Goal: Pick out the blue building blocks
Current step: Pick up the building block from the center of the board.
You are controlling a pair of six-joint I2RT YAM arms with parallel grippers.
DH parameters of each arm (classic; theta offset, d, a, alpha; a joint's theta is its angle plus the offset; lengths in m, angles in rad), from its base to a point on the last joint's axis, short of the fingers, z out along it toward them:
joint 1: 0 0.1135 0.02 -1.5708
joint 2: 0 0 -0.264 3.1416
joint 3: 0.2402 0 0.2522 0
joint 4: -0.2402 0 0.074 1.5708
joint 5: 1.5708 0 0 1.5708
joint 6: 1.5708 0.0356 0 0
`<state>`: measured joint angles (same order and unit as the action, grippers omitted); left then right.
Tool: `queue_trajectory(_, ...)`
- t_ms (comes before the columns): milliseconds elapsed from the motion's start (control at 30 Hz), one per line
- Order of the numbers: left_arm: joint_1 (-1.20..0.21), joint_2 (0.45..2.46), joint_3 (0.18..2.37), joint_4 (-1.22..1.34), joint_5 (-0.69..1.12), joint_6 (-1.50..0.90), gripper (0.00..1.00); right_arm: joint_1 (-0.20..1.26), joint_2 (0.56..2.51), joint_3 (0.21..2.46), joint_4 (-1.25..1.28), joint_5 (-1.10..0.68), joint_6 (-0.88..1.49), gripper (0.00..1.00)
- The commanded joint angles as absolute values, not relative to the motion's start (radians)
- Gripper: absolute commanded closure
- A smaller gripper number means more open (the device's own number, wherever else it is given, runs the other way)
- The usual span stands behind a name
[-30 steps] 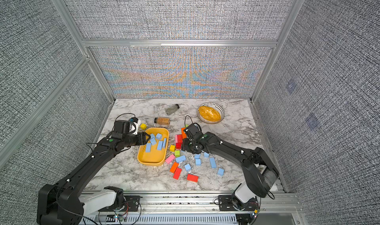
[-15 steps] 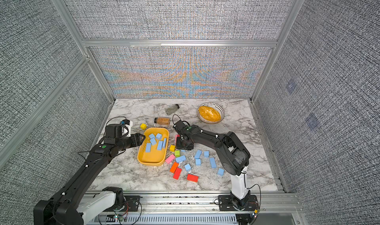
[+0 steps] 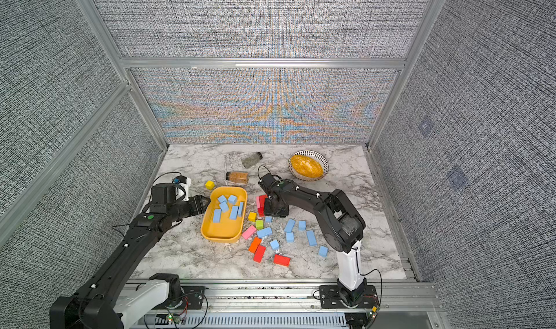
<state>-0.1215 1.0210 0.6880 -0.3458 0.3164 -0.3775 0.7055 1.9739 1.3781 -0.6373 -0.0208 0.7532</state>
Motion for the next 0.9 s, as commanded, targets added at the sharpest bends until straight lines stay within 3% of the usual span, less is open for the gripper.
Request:
queue_trajectory(0, -0.116, 1.023, 0.695, -0.322, 0.321, -0.37, 0.38, 0.707, 1.997, 1.395, -0.644, -0.031, 0.74, 0.48)
queue_trajectory(233, -0.111, 1.023, 0.694, -0.322, 0.317, -0.36, 0.38, 0.704, 2.053, 1.445, -0.678, -0.02, 0.721, 0.5)
queue_trajectory(367, -0.109, 1.025, 0.699, -0.328, 0.321, -0.348, 0.38, 0.703, 2.077, 1.477, -0.717, 0.009, 0.703, 0.69)
queue_trajectory(567, -0.111, 1.028, 0.712, -0.319, 0.365, -0.302, 0.38, 0.704, 2.02, 1.478, -0.698, 0.036, 0.71, 0.8)
queue_trajectory(733, -0.119, 1.027, 0.708, -0.19, 0.548, -0.33, 0.38, 0.714, 1.813, 1.392, -0.474, -0.036, 0.676, 0.82)
queue_trajectory(867, -0.164, 1.04, 0.69, 0.032, 0.71, -0.412, 0.38, 0.714, 1.621, 1.273, -0.175, -0.218, 0.588, 0.82)
